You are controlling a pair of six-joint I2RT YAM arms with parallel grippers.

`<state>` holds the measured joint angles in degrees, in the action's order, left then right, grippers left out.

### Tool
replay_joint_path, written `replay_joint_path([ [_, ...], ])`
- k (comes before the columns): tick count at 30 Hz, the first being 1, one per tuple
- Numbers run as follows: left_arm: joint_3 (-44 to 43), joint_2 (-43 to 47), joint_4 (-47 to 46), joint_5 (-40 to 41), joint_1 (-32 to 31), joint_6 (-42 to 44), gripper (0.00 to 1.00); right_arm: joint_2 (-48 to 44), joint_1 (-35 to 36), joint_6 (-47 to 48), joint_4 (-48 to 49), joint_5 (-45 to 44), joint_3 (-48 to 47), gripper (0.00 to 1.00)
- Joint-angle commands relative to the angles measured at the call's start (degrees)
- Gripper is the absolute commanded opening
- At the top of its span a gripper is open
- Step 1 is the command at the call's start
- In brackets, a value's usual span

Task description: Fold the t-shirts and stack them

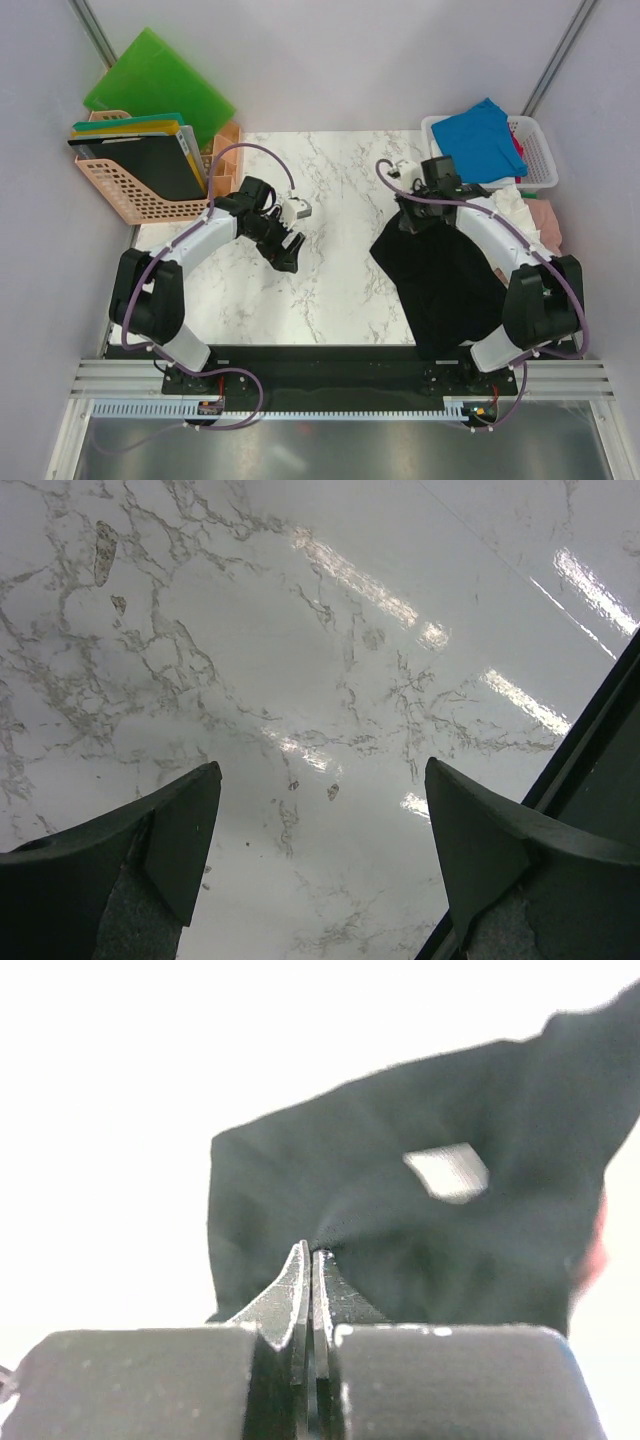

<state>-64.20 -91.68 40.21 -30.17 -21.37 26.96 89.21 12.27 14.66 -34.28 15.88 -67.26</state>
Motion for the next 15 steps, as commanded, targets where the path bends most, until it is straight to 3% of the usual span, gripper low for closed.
replay_joint_path([
  [1,-2.06,0.18,-0.30,0.90,-0.26,-0.15,0.89,0.61,7.57,-3.93,-0.08,3.89,-6.64,0.00],
  [8,-4.96,5.27,-2.06,10.57,3.16,-2.18,0.90,13.94,21.63,-6.74,-3.06,7.76,-22.10,0.00],
  [15,-5.32,13.00,-2.24,14.08,11.34,1.25,0.91,33.11,29.38,-8.94,-10.79,9.43,-56.93,0.00],
])
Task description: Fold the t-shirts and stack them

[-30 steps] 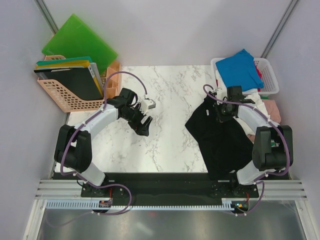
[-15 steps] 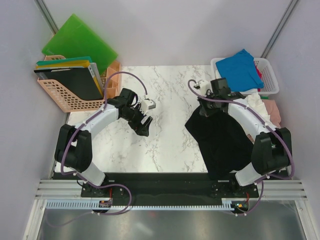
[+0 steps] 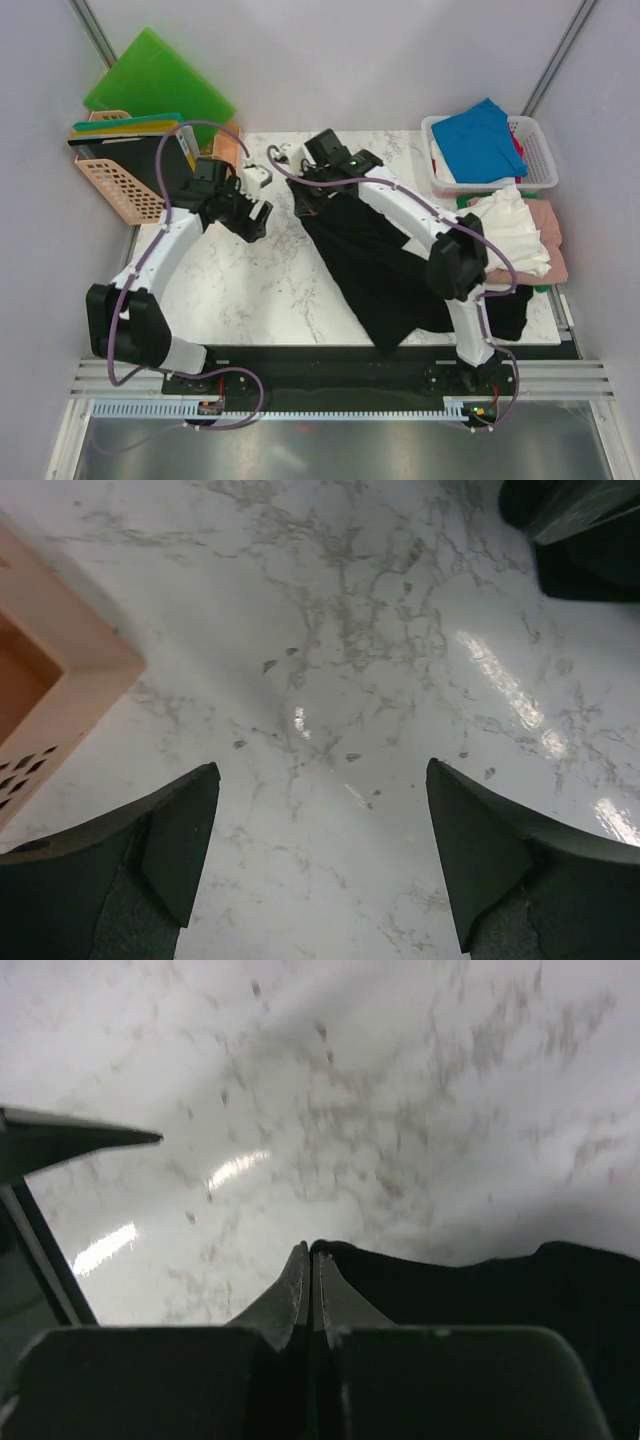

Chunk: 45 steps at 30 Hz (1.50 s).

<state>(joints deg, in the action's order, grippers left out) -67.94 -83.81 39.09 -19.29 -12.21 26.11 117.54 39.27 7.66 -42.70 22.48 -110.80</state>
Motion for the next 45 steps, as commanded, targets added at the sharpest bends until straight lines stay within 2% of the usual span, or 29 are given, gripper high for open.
replay_joint_path([
  [1,-0.45,5.93,-1.04,3.81,2.62,3.32,0.91,6.98,3.44,-1.95,-3.43,2.92,-17.04,0.00],
  [3,1.40,7.77,-0.33,4.95,3.07,4.65,0.92,12.70,6.16,-1.77,-6.16,4.14,-25.64,0.00],
  [7,3.78,8.75,-0.42,5.32,3.68,4.48,0.92,13.51,10.39,-0.46,-4.76,8.80,-25.61,0.00],
  [9,4.39,8.75,-0.24,4.09,4.12,4.22,0.92,12.37,11.36,1.38,-4.33,11.26,-22.63,0.00],
  [11,4.57,8.32,-0.42,3.82,4.21,4.21,0.92,9.58,11.36,2.97,-3.98,11.18,-16.85,0.39],
  [13,4.40,7.88,-0.42,3.29,4.21,4.39,0.92,6.58,11.18,5.25,-3.36,7.42,-11.74,0.58],
  [14,4.22,7.26,-0.42,2.42,4.21,4.22,0.92,2.48,10.40,5.61,-1.27,6.45,-5.45,0.61],
  [17,4.22,5.42,-0.68,0.92,4.30,3.78,0.91,-6.60,8.47,6.13,1.30,0.83,5.46,0.64],
  [19,4.31,4.54,-1.03,-0.05,4.21,3.07,0.91,-11.51,8.02,8.85,-1.32,-3.82,8.05,0.66],
  [20,4.22,4.01,-2.08,0.39,4.21,2.55,0.90,-12.84,7.76,10.08,-5.77,-4.54,10.58,0.66],
  [22,4.66,4.18,-3.66,0.92,4.21,0.97,0.90,-18.09,7.76,12.28,-8.62,-5.77,15.33,0.65],
  [23,5.10,4.53,-4.98,1.79,4.21,0.27,0.90,-20.31,7.93,12.64,-8.46,-5.87,22.58,0.65],
  [26,6.94,7.08,-11.57,3.11,4.30,-2.37,0.91,-27.26,8.45,13.34,-5.83,-6.92,35.43,0.64],
  [28,7.21,7.96,-14.56,3.20,4.30,-3.52,0.91,-29.46,9.16,13.52,-5.29,-6.49,39.51,0.61],
  [34,5.19,6.03,-14.75,4.52,4.30,-3.96,0.91,-29.30,16.27,13.87,-5.38,-4.99,47.52,0.52],
  [40,5.71,6.82,-14.48,4.87,4.30,-3.96,0.92,-26.93,22.86,15.72,-4.76,-8.32,50.86,0.63],
  [45,6.15,7.43,-14.57,6.02,4.30,-3.52,0.93,-25.87,27.87,14.93,0.24,-13.15,53.76,0.70],
])
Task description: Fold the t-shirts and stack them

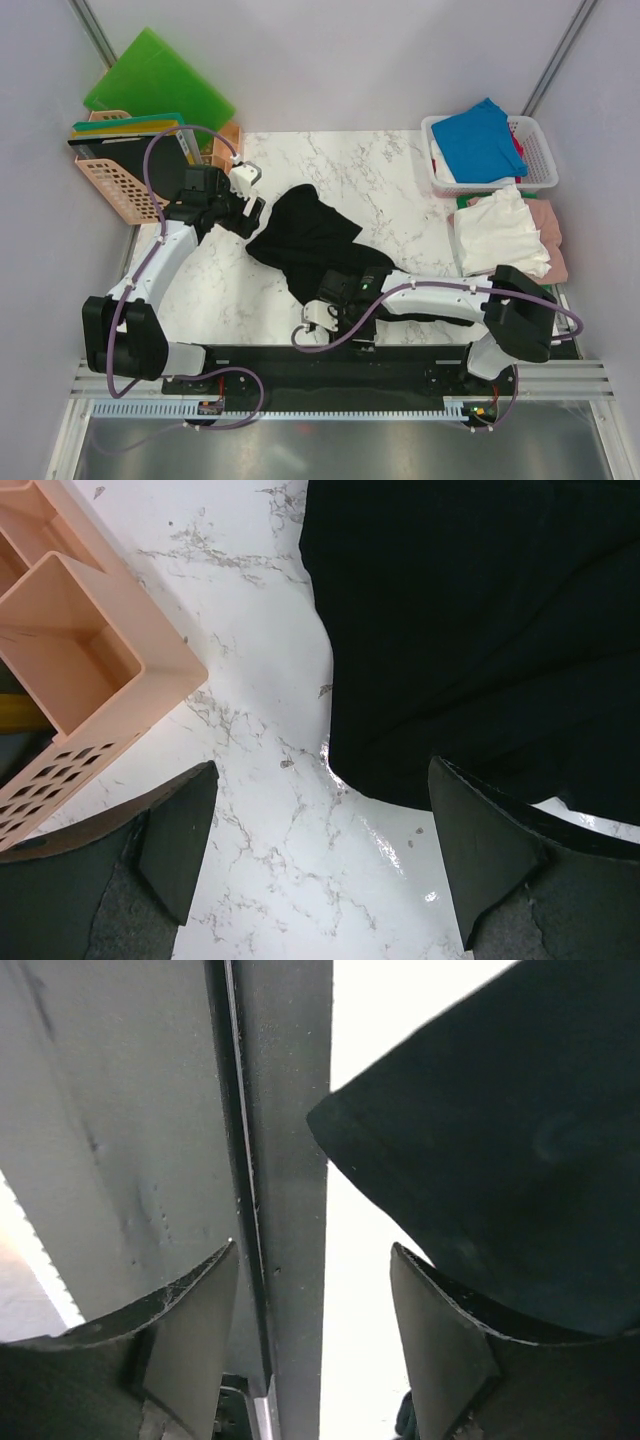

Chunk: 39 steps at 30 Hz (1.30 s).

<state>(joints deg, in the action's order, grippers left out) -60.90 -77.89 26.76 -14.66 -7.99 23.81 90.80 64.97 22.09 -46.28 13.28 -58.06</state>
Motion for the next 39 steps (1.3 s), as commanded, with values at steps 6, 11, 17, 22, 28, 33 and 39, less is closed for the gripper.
replay_joint_path([
  [6,-1.15,0.98,-2.07,0.68,0.08,-1.49,0.93,5.43,6.13,-0.20,8.84,-9.06,-0.82,0.73],
  [11,-0.10,1.60,-1.36,0.33,0.08,-0.53,0.94,8.60,6.22,0.94,10.95,-10.11,-3.63,0.74],
  [17,1.84,2.30,-0.57,-0.11,0.08,0.62,0.94,10.27,6.05,1.56,13.85,-12.31,-3.37,0.70],
  [22,1.84,2.30,-0.40,-0.72,0.08,0.79,0.94,9.22,5.08,1.38,14.91,-12.58,-3.46,0.60],
  [28,1.58,1.60,-0.31,-1.60,0.08,0.53,0.93,7.46,4.64,1.29,12.90,-12.14,-4.77,0.18],
  [33,1.67,1.42,-0.31,-1.60,-0.01,0.71,0.93,2.46,4.55,1.12,10.69,-12.13,-5.04,0.34],
  [39,0.88,-0.07,-0.31,-2.48,0.08,0.36,0.93,-0.28,4.55,0.68,8.93,-12.31,-5.39,0.61],
])
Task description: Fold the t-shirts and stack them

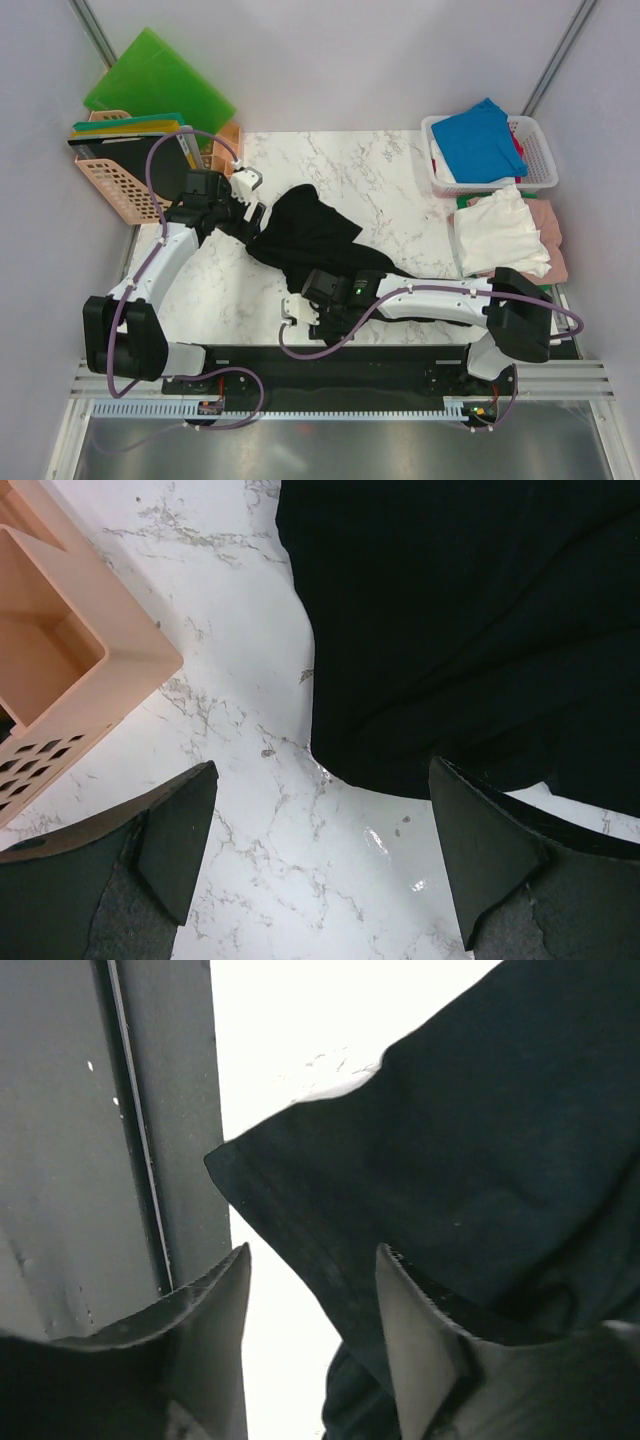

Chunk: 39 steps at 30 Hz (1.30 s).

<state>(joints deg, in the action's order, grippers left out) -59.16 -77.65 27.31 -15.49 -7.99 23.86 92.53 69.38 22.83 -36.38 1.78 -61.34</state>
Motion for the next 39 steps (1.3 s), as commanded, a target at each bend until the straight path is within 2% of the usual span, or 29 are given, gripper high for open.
replay_joint_path([
  [1,-1.05,-0.40,-0.86,-1.83,0.08,0.14,0.93,-2.00,0.14,-0.07,-0.97,-0.64,-2.12,0.63],
  [8,-1.05,-0.66,-0.59,-1.57,-0.01,0.57,0.93,-0.69,0.22,-0.42,-0.18,1.91,-1.85,0.71],
  [16,-0.61,-0.84,-0.50,-1.12,0.08,0.84,0.93,2.82,0.58,-1.65,4.29,4.72,-0.09,0.77],
  [39,-0.70,-2.51,-0.50,-1.39,0.08,1.28,0.93,11.44,1.72,-0.94,9.31,6.83,2.71,0.77],
])
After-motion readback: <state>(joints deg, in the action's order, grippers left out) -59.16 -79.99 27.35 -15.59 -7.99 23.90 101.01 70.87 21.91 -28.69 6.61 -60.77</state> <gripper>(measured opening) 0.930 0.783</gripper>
